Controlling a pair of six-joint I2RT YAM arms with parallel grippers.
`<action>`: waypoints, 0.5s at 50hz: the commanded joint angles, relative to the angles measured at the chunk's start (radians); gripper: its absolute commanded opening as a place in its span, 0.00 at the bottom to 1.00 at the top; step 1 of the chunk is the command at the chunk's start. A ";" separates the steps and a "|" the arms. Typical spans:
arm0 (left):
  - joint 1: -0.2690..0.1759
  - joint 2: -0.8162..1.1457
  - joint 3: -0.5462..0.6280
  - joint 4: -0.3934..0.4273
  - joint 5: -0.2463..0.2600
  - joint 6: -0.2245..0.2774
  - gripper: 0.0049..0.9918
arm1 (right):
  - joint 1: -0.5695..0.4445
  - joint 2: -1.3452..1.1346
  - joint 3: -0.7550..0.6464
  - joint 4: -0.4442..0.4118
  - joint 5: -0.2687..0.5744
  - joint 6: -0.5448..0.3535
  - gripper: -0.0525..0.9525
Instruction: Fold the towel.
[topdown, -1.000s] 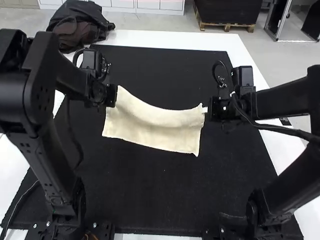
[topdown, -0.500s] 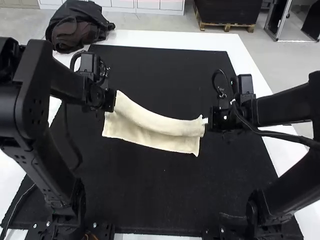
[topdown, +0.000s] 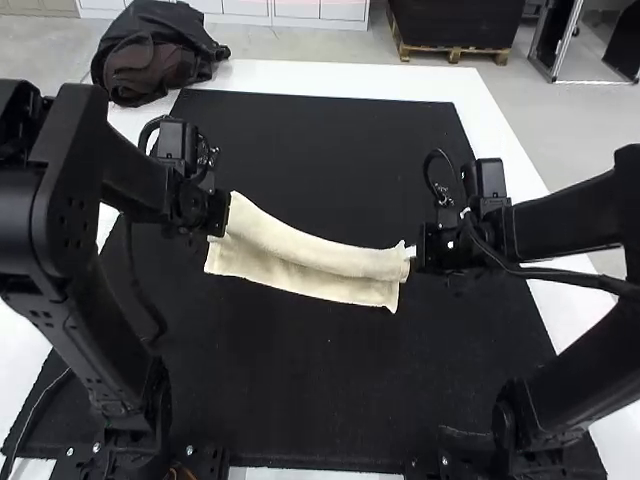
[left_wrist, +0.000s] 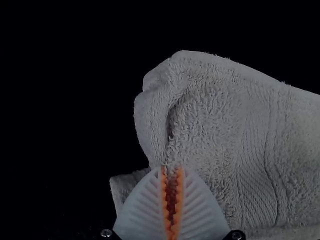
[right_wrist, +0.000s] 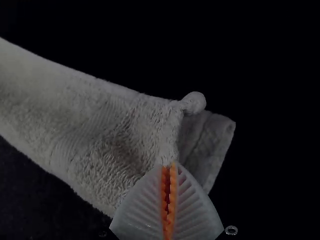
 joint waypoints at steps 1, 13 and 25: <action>0.007 -0.018 -0.029 0.025 0.005 0.024 0.02 | -0.001 0.000 -0.008 0.011 -0.005 0.000 0.03; 0.011 -0.018 -0.089 0.051 -0.031 0.052 0.10 | -0.001 0.000 -0.010 0.019 0.038 0.000 0.31; 0.011 -0.017 -0.126 0.111 -0.071 0.058 0.86 | -0.001 0.000 -0.015 0.022 0.069 0.003 0.69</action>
